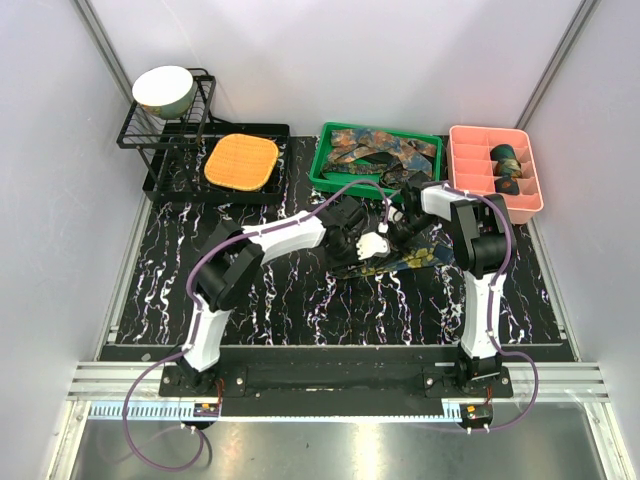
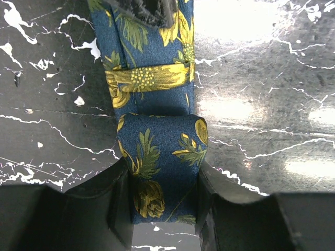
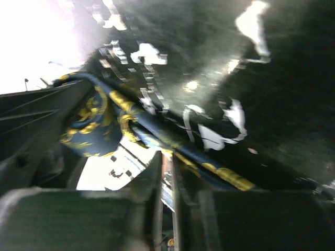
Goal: Roll the ties
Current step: Roll the tie at the center of the board.
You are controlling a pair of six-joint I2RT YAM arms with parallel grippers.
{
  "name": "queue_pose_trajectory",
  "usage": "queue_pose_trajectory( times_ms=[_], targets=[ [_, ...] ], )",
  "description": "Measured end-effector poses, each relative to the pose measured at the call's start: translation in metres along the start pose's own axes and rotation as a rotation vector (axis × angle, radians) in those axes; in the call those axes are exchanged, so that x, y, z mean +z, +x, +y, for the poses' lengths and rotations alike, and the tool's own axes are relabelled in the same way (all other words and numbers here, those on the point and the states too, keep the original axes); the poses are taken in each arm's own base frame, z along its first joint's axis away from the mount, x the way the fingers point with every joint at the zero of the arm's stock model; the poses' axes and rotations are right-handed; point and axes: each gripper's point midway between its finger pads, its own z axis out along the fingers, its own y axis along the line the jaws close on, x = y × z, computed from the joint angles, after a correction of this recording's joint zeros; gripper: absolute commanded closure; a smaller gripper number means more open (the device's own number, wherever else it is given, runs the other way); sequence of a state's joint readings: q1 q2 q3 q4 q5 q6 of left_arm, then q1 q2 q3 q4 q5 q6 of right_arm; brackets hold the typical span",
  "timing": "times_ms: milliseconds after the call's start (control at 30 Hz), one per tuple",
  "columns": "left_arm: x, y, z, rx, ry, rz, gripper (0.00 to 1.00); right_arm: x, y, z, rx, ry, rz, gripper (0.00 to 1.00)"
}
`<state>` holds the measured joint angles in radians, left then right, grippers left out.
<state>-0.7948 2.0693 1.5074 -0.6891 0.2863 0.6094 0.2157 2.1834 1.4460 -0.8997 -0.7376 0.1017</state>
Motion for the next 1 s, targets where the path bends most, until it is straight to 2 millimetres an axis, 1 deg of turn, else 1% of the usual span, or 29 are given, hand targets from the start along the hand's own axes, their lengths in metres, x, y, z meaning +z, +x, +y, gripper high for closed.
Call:
queue_pose_trajectory(
  times_ms=[33,67,133,200,300,367,533,667,733,800,833,1000],
  targets=[
    [0.000,0.000,0.000,0.001,-0.003,0.010,0.73,0.000,0.000,0.003,-0.005,-0.017,0.000,0.70],
    [0.000,0.000,0.000,-0.001,-0.004,0.017,0.73,-0.001,-0.001,0.006,-0.014,-0.040,-0.003,0.60],
    [0.001,0.000,0.000,-0.006,-0.003,0.024,0.72,-0.005,-0.001,0.014,-0.027,-0.082,-0.015,0.52],
    [0.001,0.000,0.000,-0.008,0.001,0.029,0.71,-0.013,0.001,0.027,-0.045,-0.137,-0.037,0.49],
    [0.001,0.001,-0.001,-0.003,0.007,0.038,0.70,-0.026,-0.002,0.046,-0.092,-0.214,-0.101,0.49],
    [0.001,0.001,-0.001,-0.002,0.009,0.039,0.70,-0.028,-0.005,0.049,-0.118,-0.233,-0.137,0.50],
    [0.000,0.004,-0.004,0.008,0.021,0.056,0.69,-0.019,-0.003,0.052,-0.120,-0.294,-0.145,0.52],
    [-0.001,0.005,-0.005,0.016,0.028,0.063,0.68,-0.008,-0.003,0.057,-0.145,-0.319,-0.155,0.51],
    [0.000,0.005,-0.006,0.022,0.032,0.068,0.68,-0.001,-0.002,0.060,-0.154,-0.338,-0.159,0.53],
    [0.000,0.004,-0.008,0.013,0.033,0.070,0.68,0.004,0.001,0.061,-0.157,-0.355,-0.156,0.53],
    [0.000,0.005,-0.008,0.021,0.040,0.072,0.68,0.008,0.006,0.060,-0.140,-0.361,-0.148,0.54],
    [-0.001,0.006,-0.012,0.036,0.051,0.080,0.68,0.010,0.011,0.058,-0.108,-0.379,-0.165,0.57]
  ],
)
